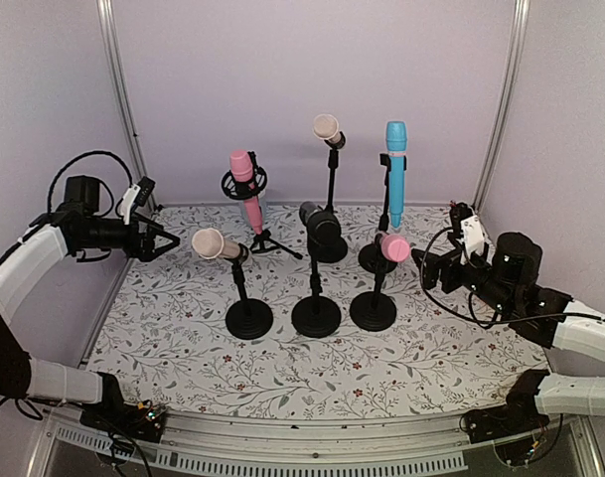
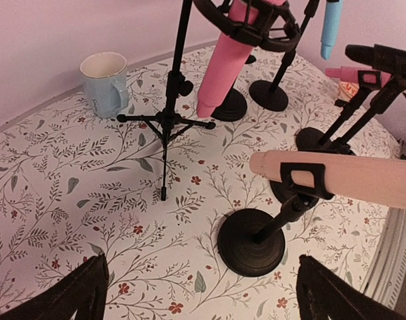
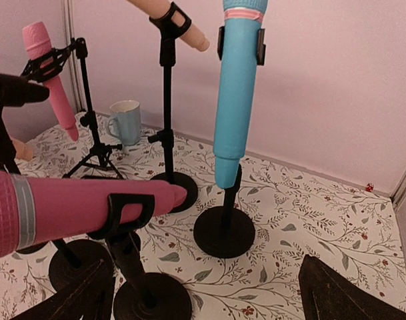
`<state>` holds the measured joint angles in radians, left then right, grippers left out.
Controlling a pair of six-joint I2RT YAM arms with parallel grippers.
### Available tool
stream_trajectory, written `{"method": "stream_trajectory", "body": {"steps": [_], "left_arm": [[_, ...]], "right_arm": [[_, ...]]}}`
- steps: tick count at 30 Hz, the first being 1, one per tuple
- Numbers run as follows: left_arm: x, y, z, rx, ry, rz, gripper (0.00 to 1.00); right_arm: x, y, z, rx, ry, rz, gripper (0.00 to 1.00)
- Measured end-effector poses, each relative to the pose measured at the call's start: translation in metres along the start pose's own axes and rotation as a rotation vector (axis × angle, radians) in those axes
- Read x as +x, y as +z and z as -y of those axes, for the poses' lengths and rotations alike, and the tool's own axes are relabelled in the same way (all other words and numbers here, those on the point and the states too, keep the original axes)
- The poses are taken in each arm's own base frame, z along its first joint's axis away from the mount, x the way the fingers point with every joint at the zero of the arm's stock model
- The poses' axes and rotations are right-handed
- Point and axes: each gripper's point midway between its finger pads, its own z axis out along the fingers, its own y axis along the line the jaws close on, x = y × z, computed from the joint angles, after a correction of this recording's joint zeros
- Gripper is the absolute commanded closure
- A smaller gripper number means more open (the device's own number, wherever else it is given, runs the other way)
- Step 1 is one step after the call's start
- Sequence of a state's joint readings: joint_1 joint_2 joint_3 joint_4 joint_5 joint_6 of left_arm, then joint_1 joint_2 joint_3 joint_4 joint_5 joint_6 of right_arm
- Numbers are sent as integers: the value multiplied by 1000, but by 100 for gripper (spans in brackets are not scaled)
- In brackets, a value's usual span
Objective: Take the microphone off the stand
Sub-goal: Hold the microphone from the microphone stand.
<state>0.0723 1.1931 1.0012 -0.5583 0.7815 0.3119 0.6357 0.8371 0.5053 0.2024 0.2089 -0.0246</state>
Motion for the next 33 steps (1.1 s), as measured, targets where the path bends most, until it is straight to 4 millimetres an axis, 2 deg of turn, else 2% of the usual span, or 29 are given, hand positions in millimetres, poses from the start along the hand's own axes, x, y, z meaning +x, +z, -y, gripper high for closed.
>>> {"method": "stream_trajectory", "body": {"steps": [3, 6, 12, 17, 21, 25, 29, 33], "left_arm": [[1, -2, 5, 10, 8, -6, 1], [2, -5, 12, 23, 27, -9, 1], [4, -2, 25, 58, 56, -24, 1], [5, -1, 35, 80, 75, -31, 1], [4, -3, 40, 89, 90, -29, 1], [4, -3, 44, 101, 93, -37, 1], [4, -3, 48, 113, 98, -42, 1], [6, -3, 52, 125, 100, -52, 1]], "right_arm": [[22, -2, -17, -34, -51, -84, 1], [29, -6, -28, -54, -88, -106, 1], [23, -14, -55, -102, -172, -52, 1], [13, -9, -80, -123, -273, 21, 2], [10, -1, -88, -94, -351, 53, 9], [-2, 7, -92, -41, -386, 104, 16], [-15, 11, -98, -5, -404, 159, 31], [-24, 13, -102, 27, -412, 197, 51]]}}
